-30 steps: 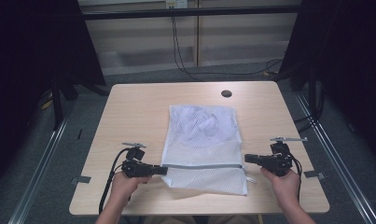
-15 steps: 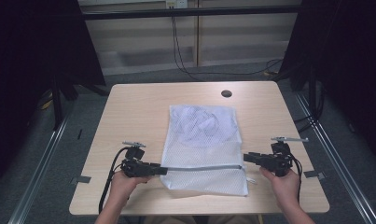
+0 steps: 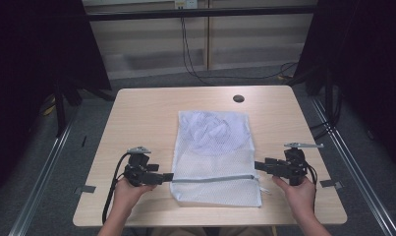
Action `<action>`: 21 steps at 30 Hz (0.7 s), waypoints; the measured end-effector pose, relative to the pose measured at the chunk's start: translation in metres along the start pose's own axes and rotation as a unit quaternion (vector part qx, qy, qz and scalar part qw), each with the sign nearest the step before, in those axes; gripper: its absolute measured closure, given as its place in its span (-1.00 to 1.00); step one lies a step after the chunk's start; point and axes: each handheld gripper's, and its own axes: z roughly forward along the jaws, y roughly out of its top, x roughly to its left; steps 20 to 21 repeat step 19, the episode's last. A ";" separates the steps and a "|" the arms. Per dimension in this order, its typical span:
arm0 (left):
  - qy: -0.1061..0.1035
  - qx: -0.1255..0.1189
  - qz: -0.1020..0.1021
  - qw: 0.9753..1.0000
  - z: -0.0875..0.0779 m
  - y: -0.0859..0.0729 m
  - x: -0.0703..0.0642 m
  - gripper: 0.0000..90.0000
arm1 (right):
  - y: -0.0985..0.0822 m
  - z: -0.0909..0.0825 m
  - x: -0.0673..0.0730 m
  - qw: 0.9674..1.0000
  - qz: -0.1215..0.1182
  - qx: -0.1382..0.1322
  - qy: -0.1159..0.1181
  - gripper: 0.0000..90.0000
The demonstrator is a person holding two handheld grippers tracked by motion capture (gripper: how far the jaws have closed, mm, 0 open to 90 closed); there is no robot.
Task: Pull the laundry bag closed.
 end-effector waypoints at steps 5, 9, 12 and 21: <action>0.033 -0.016 0.007 0.999 -0.004 0.000 0.003 -0.77 | 0.002 -0.001 -0.003 1.000 -0.012 -0.010 -0.016 -0.54; 0.072 -0.016 0.026 0.997 -0.007 0.000 0.003 -0.81 | 0.003 0.000 -0.007 0.999 -0.022 -0.006 -0.037 -0.67; 0.081 -0.013 0.029 0.996 -0.008 -0.001 0.005 -0.83 | 0.004 0.000 -0.009 0.998 -0.036 0.002 -0.051 -0.71; 0.101 -0.008 0.026 0.994 -0.007 -0.004 0.013 -0.84 | 0.005 0.003 -0.009 0.996 -0.055 0.015 -0.065 -0.72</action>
